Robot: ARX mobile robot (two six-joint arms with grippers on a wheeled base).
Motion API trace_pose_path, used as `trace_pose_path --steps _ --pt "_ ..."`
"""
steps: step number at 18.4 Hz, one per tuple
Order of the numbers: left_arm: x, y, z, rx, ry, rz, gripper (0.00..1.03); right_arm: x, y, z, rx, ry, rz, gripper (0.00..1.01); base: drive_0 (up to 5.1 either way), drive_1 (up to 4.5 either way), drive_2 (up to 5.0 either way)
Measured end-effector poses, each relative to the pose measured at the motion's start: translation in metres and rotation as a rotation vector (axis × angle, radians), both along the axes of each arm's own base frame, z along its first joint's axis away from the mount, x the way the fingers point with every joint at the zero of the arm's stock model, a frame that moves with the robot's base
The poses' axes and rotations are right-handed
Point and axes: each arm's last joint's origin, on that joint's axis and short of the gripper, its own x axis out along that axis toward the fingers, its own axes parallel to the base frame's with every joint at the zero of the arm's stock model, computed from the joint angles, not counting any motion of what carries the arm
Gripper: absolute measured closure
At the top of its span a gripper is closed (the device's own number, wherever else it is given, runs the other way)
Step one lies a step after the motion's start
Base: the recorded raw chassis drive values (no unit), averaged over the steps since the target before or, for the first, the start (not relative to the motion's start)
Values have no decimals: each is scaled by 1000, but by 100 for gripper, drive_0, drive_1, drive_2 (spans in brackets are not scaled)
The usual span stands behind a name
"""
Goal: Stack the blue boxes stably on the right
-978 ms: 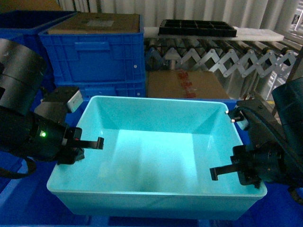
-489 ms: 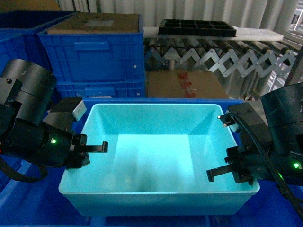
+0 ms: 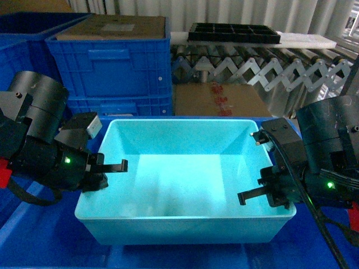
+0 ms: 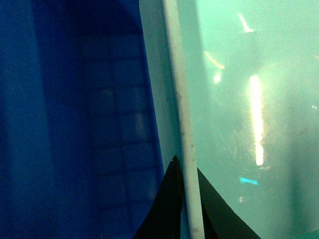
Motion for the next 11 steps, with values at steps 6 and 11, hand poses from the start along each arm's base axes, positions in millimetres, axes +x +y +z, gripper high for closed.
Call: trace_pose_path --steps 6,11 --pt "2 -2 1 -2 -3 -5 101 1 0 0 -16 -12 -7 99 0 0 0" --pt "2 -2 1 -2 -3 -5 101 1 0 0 -16 -11 -7 99 0 0 0"
